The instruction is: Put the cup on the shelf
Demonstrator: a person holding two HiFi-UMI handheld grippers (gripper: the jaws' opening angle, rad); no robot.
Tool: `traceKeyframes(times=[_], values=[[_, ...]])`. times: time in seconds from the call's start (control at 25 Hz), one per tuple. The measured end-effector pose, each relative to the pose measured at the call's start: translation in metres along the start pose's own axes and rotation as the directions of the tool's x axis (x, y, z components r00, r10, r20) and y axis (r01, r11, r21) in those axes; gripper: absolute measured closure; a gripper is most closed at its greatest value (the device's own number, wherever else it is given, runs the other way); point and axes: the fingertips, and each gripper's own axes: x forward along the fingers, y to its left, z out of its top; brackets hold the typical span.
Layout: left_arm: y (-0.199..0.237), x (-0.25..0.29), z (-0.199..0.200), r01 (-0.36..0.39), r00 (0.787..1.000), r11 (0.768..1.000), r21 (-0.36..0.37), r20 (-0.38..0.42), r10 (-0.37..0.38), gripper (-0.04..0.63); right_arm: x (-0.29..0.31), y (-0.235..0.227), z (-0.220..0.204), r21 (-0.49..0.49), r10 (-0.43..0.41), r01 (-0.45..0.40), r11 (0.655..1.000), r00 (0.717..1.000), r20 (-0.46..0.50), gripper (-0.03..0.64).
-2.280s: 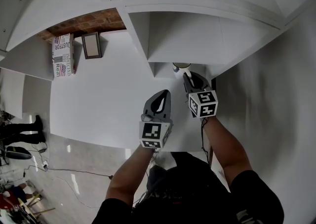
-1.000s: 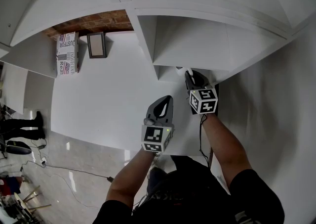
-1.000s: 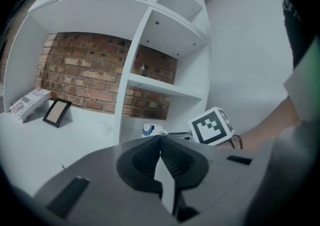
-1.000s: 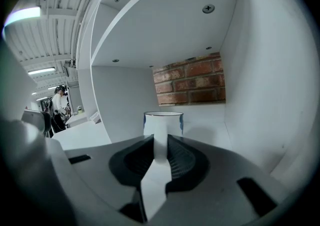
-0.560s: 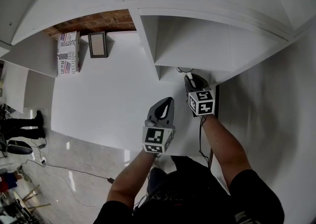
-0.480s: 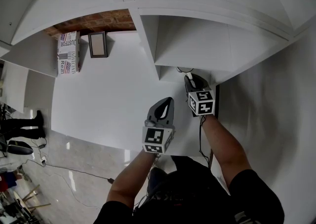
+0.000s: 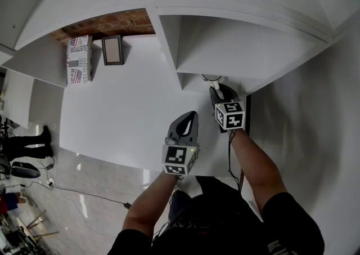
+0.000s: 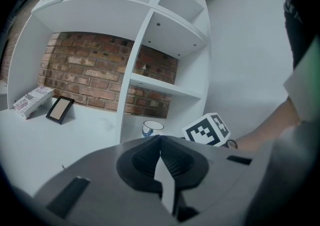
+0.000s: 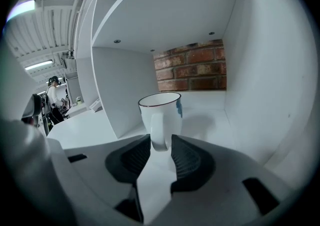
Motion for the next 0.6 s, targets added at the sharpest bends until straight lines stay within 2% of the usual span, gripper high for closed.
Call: traceKeyframes(times=[0.4, 0.6], values=[[-0.008, -0.016, 0.001, 0.015, 1.000, 1.000, 0.005, 0.003, -0.015, 0.591, -0.026, 0.001, 0.002, 0.011, -0.026, 0.026, 1.000, 0.999, 0.025, 0.482], [-0.016, -0.040, 0.009, 0.041, 0.999, 0.999, 0.035, 0.001, -0.041, 0.591, -0.057, 0.014, 0.011, 0.032, -0.049, 0.047, 0.998, 0.997, 0.064, 0.489]])
